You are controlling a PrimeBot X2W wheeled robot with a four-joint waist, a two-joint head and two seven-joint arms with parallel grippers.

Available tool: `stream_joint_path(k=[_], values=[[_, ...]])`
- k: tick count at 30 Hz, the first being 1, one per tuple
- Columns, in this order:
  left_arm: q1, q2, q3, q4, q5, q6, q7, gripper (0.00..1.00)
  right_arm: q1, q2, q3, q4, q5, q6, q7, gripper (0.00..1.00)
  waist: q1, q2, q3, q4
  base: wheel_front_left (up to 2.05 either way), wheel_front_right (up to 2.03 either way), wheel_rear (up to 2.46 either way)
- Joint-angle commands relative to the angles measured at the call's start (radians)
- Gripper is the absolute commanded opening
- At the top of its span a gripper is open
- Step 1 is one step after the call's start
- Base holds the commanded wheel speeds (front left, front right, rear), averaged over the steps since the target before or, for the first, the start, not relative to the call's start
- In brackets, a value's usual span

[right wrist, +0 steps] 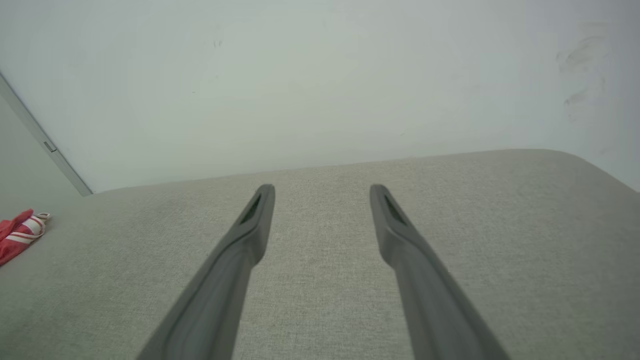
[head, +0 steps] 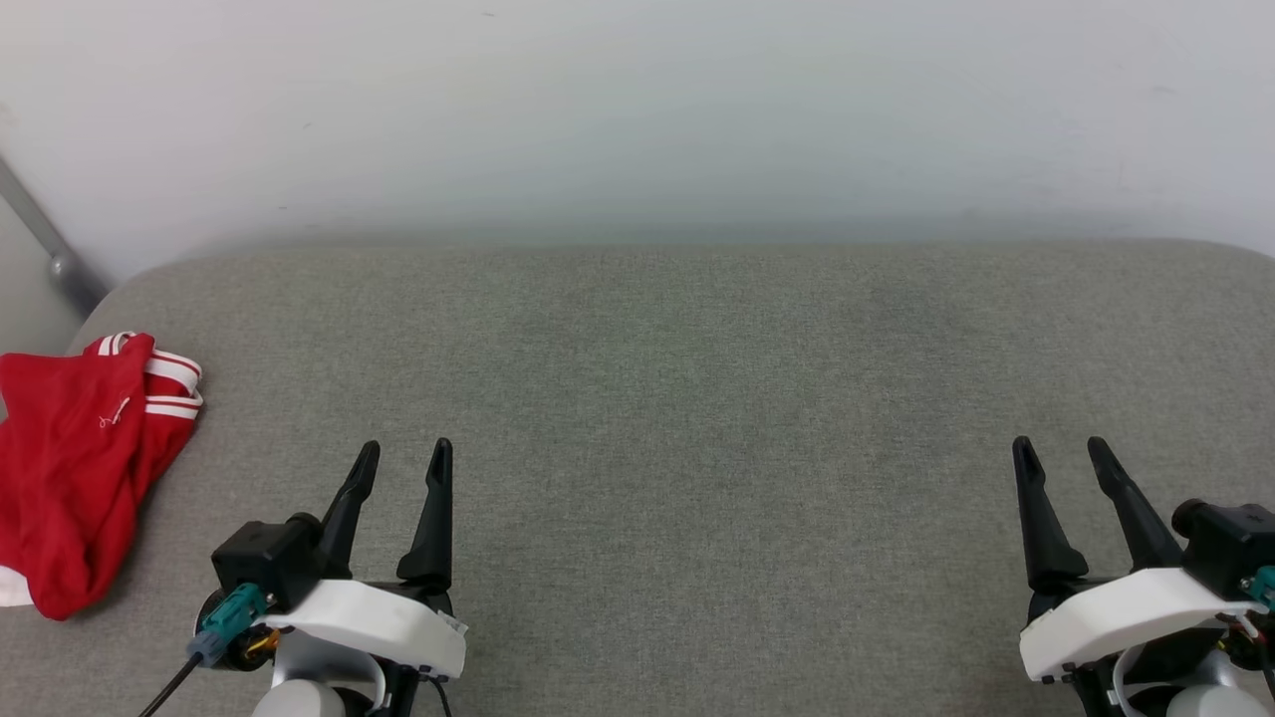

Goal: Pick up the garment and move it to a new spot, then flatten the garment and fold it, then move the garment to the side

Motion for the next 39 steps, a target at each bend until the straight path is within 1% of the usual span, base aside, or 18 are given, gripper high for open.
stream_joint_path(k=[1,13,27,39], values=[[-0.019,0.004,-0.002,-0.005,0.018,0.002,-0.009,1.0,0.004,0.002,-0.001,-0.014,-0.023,0.0,-0.007,1.0,0.0,0.0,0.0,0.0,0.0,0.0,0.0],[-0.016,0.0,0.003,0.008,0.113,0.011,-0.035,1.0,0.017,0.004,-0.005,-0.03,-0.11,0.0,-0.016,1.0,0.0,0.0,-0.003,-0.002,0.0,0.0,0.0],[-0.016,-0.008,0.015,0.031,0.194,0.007,-0.062,1.0,0.021,0.004,0.0,-0.039,-0.171,0.0,-0.033,1.0,0.0,0.0,-0.002,-0.006,0.0,0.0,0.0],[-0.018,-0.015,0.026,0.048,0.262,0.003,-0.084,1.0,0.011,0.004,0.0,-0.022,-0.221,0.0,-0.057,1.0,0.0,0.0,0.006,-0.01,0.0,0.0,0.0]])
